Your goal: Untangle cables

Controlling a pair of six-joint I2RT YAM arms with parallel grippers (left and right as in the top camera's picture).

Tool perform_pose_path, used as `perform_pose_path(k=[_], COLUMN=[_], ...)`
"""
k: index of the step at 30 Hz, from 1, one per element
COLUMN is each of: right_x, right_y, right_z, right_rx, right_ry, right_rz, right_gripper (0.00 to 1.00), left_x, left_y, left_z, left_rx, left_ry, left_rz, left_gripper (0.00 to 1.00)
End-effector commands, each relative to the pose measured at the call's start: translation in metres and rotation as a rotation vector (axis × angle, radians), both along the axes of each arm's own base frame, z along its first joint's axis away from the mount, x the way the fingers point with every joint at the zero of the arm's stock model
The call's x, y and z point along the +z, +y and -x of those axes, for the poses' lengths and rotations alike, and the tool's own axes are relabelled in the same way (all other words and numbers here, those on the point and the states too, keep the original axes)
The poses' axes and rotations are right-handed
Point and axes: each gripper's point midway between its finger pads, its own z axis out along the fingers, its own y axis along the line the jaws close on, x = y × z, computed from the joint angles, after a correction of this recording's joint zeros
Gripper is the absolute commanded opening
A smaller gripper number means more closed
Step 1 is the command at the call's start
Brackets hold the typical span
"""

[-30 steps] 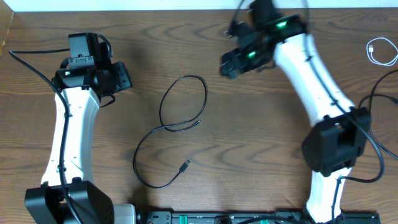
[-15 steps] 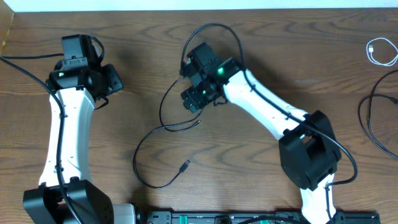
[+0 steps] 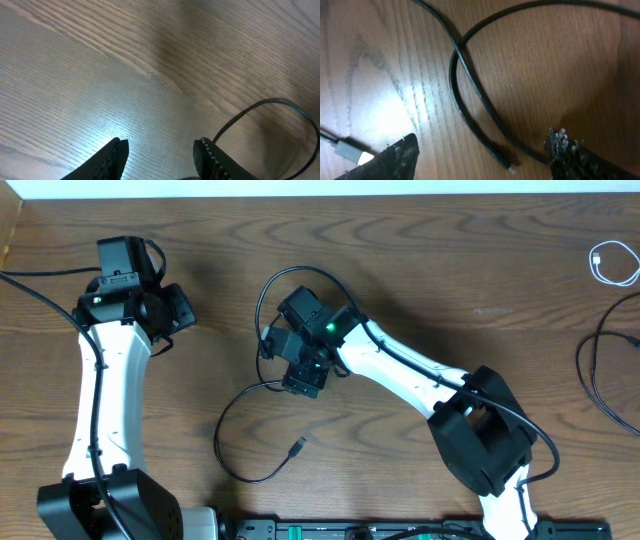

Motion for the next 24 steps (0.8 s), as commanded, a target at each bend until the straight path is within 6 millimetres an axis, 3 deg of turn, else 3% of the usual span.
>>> perform_pose_path(k=[1,7,12,18,24], right_x=[-0.020,-0.024,-0.033,-0.042,-0.057], right_y=[-0.002,-0.004,-0.022,-0.026,-0.024], right_z=[0.003,0.002,-0.006,0.000,0.006], right_rx=[0.050,0.059,0.079,0.130,0.315], right_ry=[0.012,0.000,-0.076,-0.061,-0.096], right_rz=[0.027,0.044,0.161,0.189,0.211], right_gripper=[0.77,0.84,0.83,0.83,0.64], left_x=[0.007,0.006,0.006,0.006,0.005], left_y=[0.003,0.003,0.003,0.003,0.003], left_z=[0.001,0.002,0.002,0.002,0.002], left_rx=[0.018,0.018,0.018,0.018,0.018], left_ry=[-0.015,-0.010,-0.010,-0.010,-0.008], left_rz=[-0.009,-0.008,-0.008,-0.008,-0.008], left_gripper=[0.48,0.47,0.47,0.48,0.47])
